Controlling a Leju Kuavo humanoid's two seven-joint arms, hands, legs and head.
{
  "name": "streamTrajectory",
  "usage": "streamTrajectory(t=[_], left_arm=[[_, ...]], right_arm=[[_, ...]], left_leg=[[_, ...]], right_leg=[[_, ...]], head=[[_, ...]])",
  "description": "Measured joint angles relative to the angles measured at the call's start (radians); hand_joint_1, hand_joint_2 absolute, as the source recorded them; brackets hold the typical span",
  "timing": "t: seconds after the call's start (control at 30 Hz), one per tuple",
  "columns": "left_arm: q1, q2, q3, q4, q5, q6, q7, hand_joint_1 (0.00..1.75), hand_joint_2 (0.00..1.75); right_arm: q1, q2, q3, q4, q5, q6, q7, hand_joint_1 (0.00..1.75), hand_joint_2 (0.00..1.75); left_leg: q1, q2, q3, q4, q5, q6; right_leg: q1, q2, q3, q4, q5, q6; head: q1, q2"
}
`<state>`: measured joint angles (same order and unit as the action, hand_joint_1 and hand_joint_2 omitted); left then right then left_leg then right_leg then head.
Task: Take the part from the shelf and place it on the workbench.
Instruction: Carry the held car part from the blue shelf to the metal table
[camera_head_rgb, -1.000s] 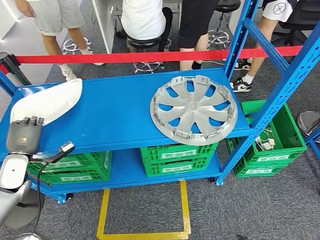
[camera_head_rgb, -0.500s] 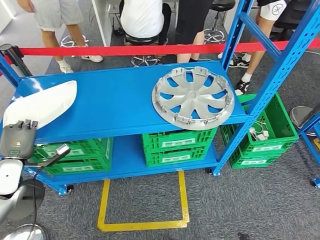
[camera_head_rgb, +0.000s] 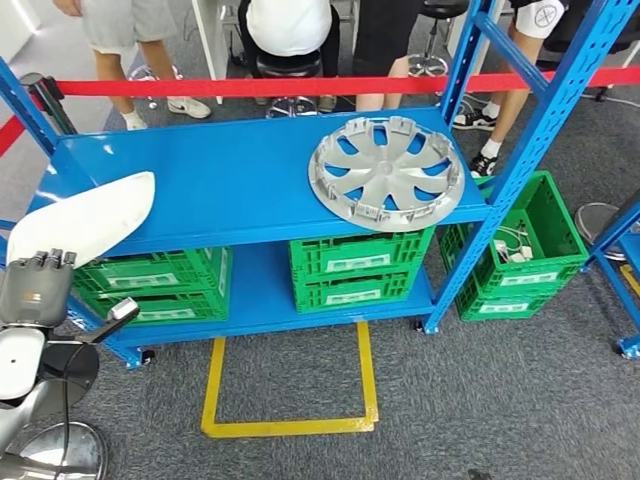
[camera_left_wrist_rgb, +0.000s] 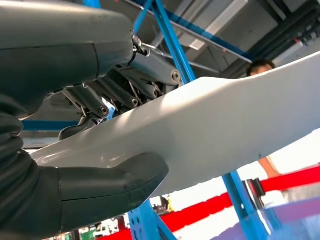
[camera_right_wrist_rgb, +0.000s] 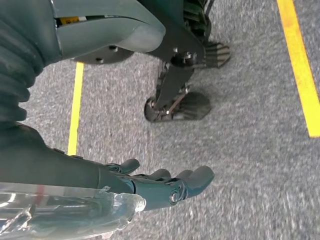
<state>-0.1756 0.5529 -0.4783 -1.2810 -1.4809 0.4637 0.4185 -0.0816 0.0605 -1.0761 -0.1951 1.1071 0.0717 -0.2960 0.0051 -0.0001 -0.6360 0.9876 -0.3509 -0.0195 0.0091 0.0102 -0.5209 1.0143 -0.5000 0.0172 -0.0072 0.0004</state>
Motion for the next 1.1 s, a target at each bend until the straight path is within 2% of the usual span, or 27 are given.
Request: streamTrajectory(t=[0.03, 0.07, 0.13, 0.17, 0.2, 0.23, 0.27, 0.3, 0.33, 0.37, 0.43, 0.47, 0.53, 0.57, 0.6, 0.63, 0.7, 0.73, 0.77, 0.8, 0.83, 0.87, 0.93, 0.97, 1.03, 1.07, 1.1], left_arm=[[0.002, 0.001, 0.000, -0.001, 0.000, 0.000, 0.000, 1.75, 1.75], [0.004, 0.002, 0.000, -0.001, 0.000, 0.000, 0.001, 1.75, 1.75], [0.006, 0.006, 0.000, -0.002, 0.000, 0.000, 0.005, 1.75, 1.75], [0.007, 0.008, 0.000, -0.002, 0.000, -0.001, 0.008, 1.75, 1.75], [0.009, 0.008, 0.000, -0.003, 0.000, -0.001, 0.011, 1.75, 1.75], [0.012, 0.008, 0.000, -0.003, 0.000, -0.001, 0.012, 1.75, 1.75], [0.014, 0.008, 0.000, -0.004, 0.000, 0.000, 0.013, 1.75, 1.75], [0.016, 0.009, 0.000, -0.004, 0.000, 0.000, 0.014, 1.75, 1.75], [0.017, 0.009, 0.000, -0.005, 0.000, 0.000, 0.014, 1.75, 1.75], [0.017, 0.010, 0.000, -0.007, 0.000, 0.000, 0.014, 1.75, 1.75], [0.017, 0.011, 0.000, -0.012, 0.000, 0.000, 0.015, 1.75, 1.75], [0.018, 0.012, 0.000, -0.013, 0.000, 0.000, 0.015, 1.75, 1.75], [0.020, 0.013, 0.000, -0.015, 0.000, 0.000, 0.015, 1.75, 1.75], [0.020, 0.013, 0.000, -0.015, 0.000, 0.000, 0.015, 1.75, 1.75], [0.020, 0.013, 0.000, -0.015, 0.000, -0.001, 0.015, 1.75, 1.75], [0.020, 0.013, 0.000, -0.016, 0.000, -0.002, 0.015, 1.75, 1.75], [0.022, 0.013, 0.000, -0.016, 0.000, -0.003, 0.015, 1.75, 1.75], [0.024, 0.013, 0.000, -0.016, 0.000, -0.004, 0.015, 1.75, 1.75], [0.027, 0.013, 0.000, -0.016, 0.000, -0.005, 0.015, 1.75, 1.75], [0.031, 0.013, 0.001, -0.017, 0.000, -0.005, 0.015, 1.75, 1.75], [0.036, 0.013, 0.004, -0.018, 0.000, -0.006, 0.014, 1.75, 1.75], [0.042, 0.014, 0.008, -0.021, 0.000, -0.006, 0.012, 1.75, 1.75], [0.055, 0.014, 0.021, -0.029, 0.000, -0.006, 0.008, 1.75, 1.75], [0.060, 0.014, 0.027, -0.033, 0.000, -0.006, 0.006, 1.75, 1.75], [0.073, 0.015, 0.036, -0.039, 0.000, -0.008, 0.002, 1.75, 1.75], [0.080, 0.015, 0.040, -0.042, 0.000, -0.008, 0.000, 1.75, 1.75], [0.087, 0.016, 0.046, -0.044, 0.000, -0.009, -0.001, 1.75, 1.75]], right_arm=[[0.000, 0.002, 0.000, 0.000, 0.000, 0.000, 0.000, 0.00, 1.75], [0.000, 0.003, 0.000, 0.000, 0.000, 0.000, 0.000, 0.00, 1.75], [-0.002, 0.006, 0.000, 0.000, -0.001, 0.000, -0.002, 0.00, 1.75], [-0.002, 0.006, 0.000, 0.000, -0.003, 0.000, -0.003, 0.00, 1.75], [-0.002, 0.006, 0.000, 0.000, -0.004, 0.001, -0.003, 0.00, 1.75], [-0.001, 0.007, 0.000, 0.000, -0.005, 0.001, -0.003, 0.00, 1.75], [-0.001, 0.008, 0.000, 0.000, -0.005, 0.001, -0.003, 0.00, 1.75], [-0.001, 0.009, 0.000, 0.000, -0.006, 0.002, -0.003, 0.00, 1.75], [-0.001, 0.010, 0.000, 0.000, -0.006, 0.002, -0.004, 0.00, 1.75], [-0.001, 0.011, 0.000, 0.000, -0.006, 0.003, -0.004, 0.00, 1.75], [-0.001, 0.011, 0.000, 0.000, -0.006, 0.003, -0.005, 0.00, 1.75], [-0.001, 0.011, 0.000, -0.001, -0.007, 0.003, -0.005, 0.00, 1.75], [0.002, 0.011, 0.000, -0.001, -0.007, 0.003, -0.006, 0.00, 1.75], [0.005, 0.011, 0.000, 0.000, -0.007, 0.003, -0.006, 0.00, 1.75], [0.007, 0.012, 0.000, 0.000, -0.007, 0.004, -0.006, 0.00, 1.75], [0.009, 0.012, 0.000, 0.000, -0.007, 0.004, -0.006, 0.00, 1.75], [0.008, 0.013, 0.000, 0.000, -0.008, 0.005, -0.006, 0.00, 1.75], [0.007, 0.013, 0.000, 0.000, -0.008, 0.005, -0.006, 0.00, 1.75], [0.007, 0.013, 0.000, 0.000, -0.007, 0.005, -0.006, 0.00, 1.75], [0.007, 0.013, 0.000, 0.000, -0.005, 0.005, -0.006, 0.00, 1.75], [0.007, 0.013, 0.000, 0.000, -0.002, 0.005, -0.006, 0.00, 1.75], [0.006, 0.013, 0.000, 0.000, 0.002, 0.004, -0.006, 0.00, 1.75], [0.004, 0.013, 0.000, 0.000, 0.010, 0.001, -0.009, 0.00, 1.75], [0.003, 0.013, 0.000, 0.000, 0.013, 0.000, -0.010, 0.00, 1.75], [0.004, 0.014, 0.000, 0.000, 0.018, -0.003, -0.012, 0.00, 1.75], [0.005, 0.016, 0.000, 0.000, 0.020, -0.004, -0.012, 0.00, 1.75], [0.005, 0.017, 0.000, 0.000, 0.022, -0.004, -0.012, 0.00, 1.75]], left_leg=[[0.002, 0.000, -0.002, 0.000, -0.001, -0.007], [0.003, -0.001, -0.007, 0.009, -0.018, -0.012], [0.006, -0.001, -0.031, 0.082, -0.107, -0.022], [0.007, -0.001, -0.048, 0.146, -0.159, -0.026], [0.008, -0.001, -0.062, 0.212, -0.196, -0.030], [0.010, -0.001, -0.067, 0.260, -0.209, -0.033], [0.012, -0.001, -0.057, 0.280, -0.199, -0.036], [0.013, -0.001, -0.030, 0.263, -0.174, -0.039], [0.016, -0.001, 0.014, 0.213, -0.148, -0.042], [0.019, -0.001, 0.068, 0.142, -0.138, -0.047], [0.019, -0.005, 0.148, 0.021, -0.150, -0.042], [0.017, -0.006, 0.161, -0.005, -0.159, -0.034], [0.015, -0.004, 0.147, -0.006, -0.149, -0.010], [0.015, -0.002, 0.138, -0.005, -0.140, 0.000], [0.016, -0.001, 0.126, -0.005, -0.129, 0.010], [0.016, 0.000, 0.114, -0.005, -0.116, 0.016], [0.011, 0.001, 0.085, -0.004, -0.092, 0.023], [0.009, 0.001, 0.071, -0.004, -0.081, 0.024], [0.006, 0.001, 0.056, -0.004, -0.069, 0.024], [0.004, 0.001, 0.041, -0.003, -0.058, 0.023], [0.003, 0.001, 0.028, -0.003, -0.048, 0.022], [0.002, 0.001, 0.016, -0.003, -0.038, 0.020], [0.003, 0.002, 0.001, -0.005, -0.018, 0.012], [0.005, 0.003, -0.003, -0.007, -0.008, 0.006], [0.009, 0.004, -0.007, -0.017, 0.012, -0.006], [0.011, 0.003, -0.010, -0.018, 0.010, -0.012], [0.011, 0.002, -0.017, -0.008, -0.008, -0.018]], right_leg=[[0.000, -0.001, -0.006, -0.005, 0.008, -0.006], [-0.002, -0.003, -0.010, -0.009, 0.020, -0.014], [-0.006, -0.006, -0.028, -0.015, 0.047, -0.024], [-0.007, -0.006, -0.041, -0.015, 0.060, -0.026], [-0.007, -0.006, -0.058, -0.014, 0.074, -0.026], [-0.007, -0.006, -0.075, -0.014, 0.086, -0.024], [-0.009, -0.007, -0.092, -0.013, 0.099, -0.022], [-0.011, -0.007, -0.108, -0.011, 0.111, -0.019], [-0.014, -0.007, -0.123, -0.009, 0.122, -0.014], [-0.015, -0.006, -0.136, -0.005, 0.132, -0.007], [-0.013, -0.005, -0.153, 0.002, 0.149, 0.006], [-0.012, -0.004, -0.157, 0.001, 0.159, 0.012], [-0.013, -0.003, -0.162, -0.005, 0.177, 0.022], [-0.015, -0.003, -0.169, 0.001, 0.167, 0.027], [-0.016, -0.004, -0.180, 0.025, 0.135, 0.032], [-0.017, -0.005, -0.195, 0.072, 0.086, 0.035], [-0.017, -0.005, -0.226, 0.209, -0.015, 0.039], [-0.016, -0.005, -0.233, 0.266, -0.039, 0.039], [-0.015, -0.005, -0.226, 0.296, -0.041, 0.036], [-0.014, -0.005, -0.202, 0.291, -0.025, 0.032], [-0.011, -0.005, -0.160, 0.250, -0.002, 0.026], [-0.008, -0.004, -0.106, 0.179, 0.012, 0.018], [0.000, -0.003, -0.006, 0.034, 0.005, 0.008], [0.004, -0.002, 0.019, -0.008, -0.003, 0.005], [0.009, -0.001, 0.019, -0.030, 0.007, 0.002], [0.007, -0.002, 0.015, -0.036, 0.019, -0.003], [0.005, -0.003, 0.010, -0.044, 0.031, -0.010]], head=[[0.002, 0.000], [0.000, 0.000], [-0.002, 0.000], [-0.004, 0.000], [-0.004, 0.000], [-0.004, 0.000], [-0.004, 0.000], [-0.004, 0.000], [-0.004, 0.000], [-0.005, 0.000], [-0.006, 0.000], [-0.007, 0.000], [-0.007, 0.000], [-0.006, 0.000], [-0.005, 0.000], [-0.004, 0.000], [-0.002, 0.000], [-0.002, 0.000], [-0.002, 0.000], [-0.002, 0.000], [-0.003, 0.000], [-0.003, 0.000], [-0.004, 0.000], [-0.004, 0.000], [-0.004, 0.000], [-0.004, 0.000], [-0.005, 0.000]])
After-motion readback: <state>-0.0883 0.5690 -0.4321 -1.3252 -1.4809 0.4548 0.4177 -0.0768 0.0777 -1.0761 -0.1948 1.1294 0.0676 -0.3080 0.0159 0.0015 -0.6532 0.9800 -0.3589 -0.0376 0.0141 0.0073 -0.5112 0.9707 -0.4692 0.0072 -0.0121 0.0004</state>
